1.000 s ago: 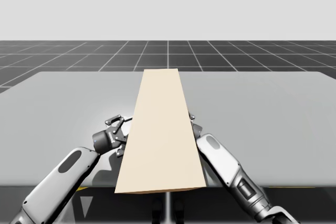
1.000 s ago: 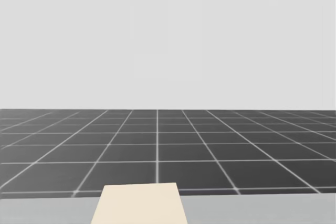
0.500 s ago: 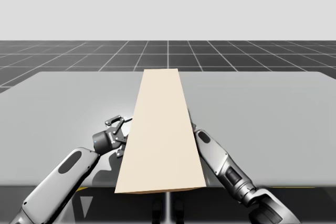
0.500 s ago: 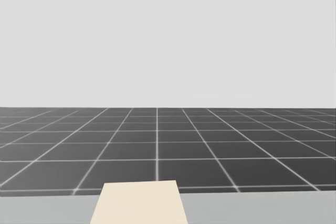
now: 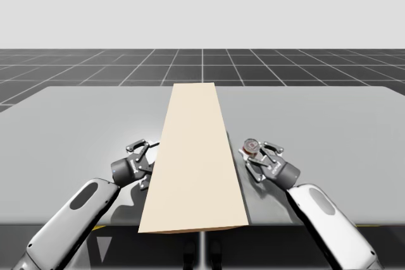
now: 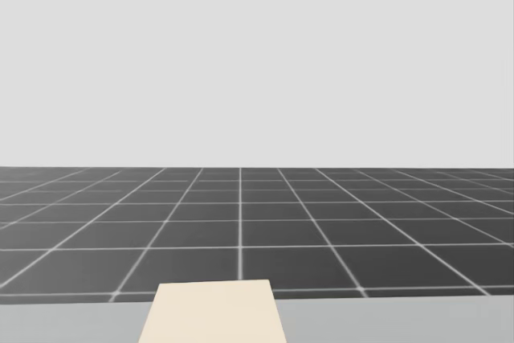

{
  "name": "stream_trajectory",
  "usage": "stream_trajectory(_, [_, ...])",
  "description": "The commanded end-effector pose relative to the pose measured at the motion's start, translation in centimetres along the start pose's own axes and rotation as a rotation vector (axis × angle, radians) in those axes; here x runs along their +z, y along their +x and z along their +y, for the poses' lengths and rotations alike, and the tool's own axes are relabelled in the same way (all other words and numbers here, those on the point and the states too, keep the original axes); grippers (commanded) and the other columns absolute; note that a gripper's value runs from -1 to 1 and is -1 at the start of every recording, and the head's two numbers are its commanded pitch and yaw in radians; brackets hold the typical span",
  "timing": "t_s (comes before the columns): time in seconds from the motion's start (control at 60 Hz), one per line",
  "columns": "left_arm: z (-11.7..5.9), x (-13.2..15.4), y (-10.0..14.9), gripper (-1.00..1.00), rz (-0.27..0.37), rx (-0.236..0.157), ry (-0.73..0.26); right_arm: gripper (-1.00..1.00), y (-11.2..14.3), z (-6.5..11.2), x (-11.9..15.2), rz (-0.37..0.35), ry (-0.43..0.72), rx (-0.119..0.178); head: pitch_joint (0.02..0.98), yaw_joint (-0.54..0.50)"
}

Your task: Retrieve the object from inside the box.

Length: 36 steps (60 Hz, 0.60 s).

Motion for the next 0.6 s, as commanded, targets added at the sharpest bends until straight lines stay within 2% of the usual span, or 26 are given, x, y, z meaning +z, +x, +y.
stream_trajectory(0.017, [0.2, 0.1, 0.0, -1.00, -0.005, 0.003, 0.005, 0.99, 2.4, -5.2, 3.4, -0.085, -0.237, 0.052, 0.096, -0.05])
stream_trajectory(0.167, [0.3, 0.2, 0.0, -1.00, -0.007, 0.004, 0.010, 0.99, 3.5, -7.1, 5.1, -0.112, -0.298, 0.058, 0.093, -0.05])
stream_trajectory(0.2, [0.4, 0.2, 0.0, -1.00, -0.008, 0.004, 0.011, 0.99, 4.4, -7.8, 5.2, -0.130, -0.320, 0.072, 0.093, -0.05])
stream_trajectory(0.233, [0.4, 0.2, 0.0, -1.00, -0.008, 0.005, 0.011, 0.98, 4.8, -8.1, 5.2, -0.139, -0.326, 0.073, 0.093, -0.05])
stream_trajectory(0.367, [0.5, 0.3, 0.0, -1.00, -0.010, 0.006, 0.015, 1.00, 8.6, -10.6, 4.8, -0.195, -0.375, 0.107, 0.092, -0.05])
stream_trajectory(0.433, [0.5, 0.4, 0.0, -1.00, -0.012, 0.006, 0.016, 1.00, 10.1, -11.4, 4.5, -0.217, -0.390, 0.108, 0.090, -0.05])
stream_trajectory(0.483, [0.5, 0.4, 0.0, -1.00, -0.012, 0.007, 0.016, 1.00, 11.6, -12.1, 4.2, -0.240, -0.413, 0.128, 0.086, -0.05])
stream_trajectory(0.533, [0.5, 0.4, 0.0, -1.00, -0.012, 0.007, 0.015, 1.00, 12.7, -12.5, 4.0, -0.261, -0.421, 0.132, 0.084, -0.05])
stream_trajectory(0.567, [0.5, 0.4, 0.0, -1.00, -0.012, 0.008, 0.016, 1.00, 14.3, -12.9, 4.0, -0.289, -0.433, 0.153, 0.083, -0.05])
stream_trajectory(0.6, [0.6, 0.4, 0.0, -1.00, -0.012, 0.008, 0.016, 1.00, 15.3, -13.2, 4.0, -0.309, -0.443, 0.159, 0.084, -0.05])
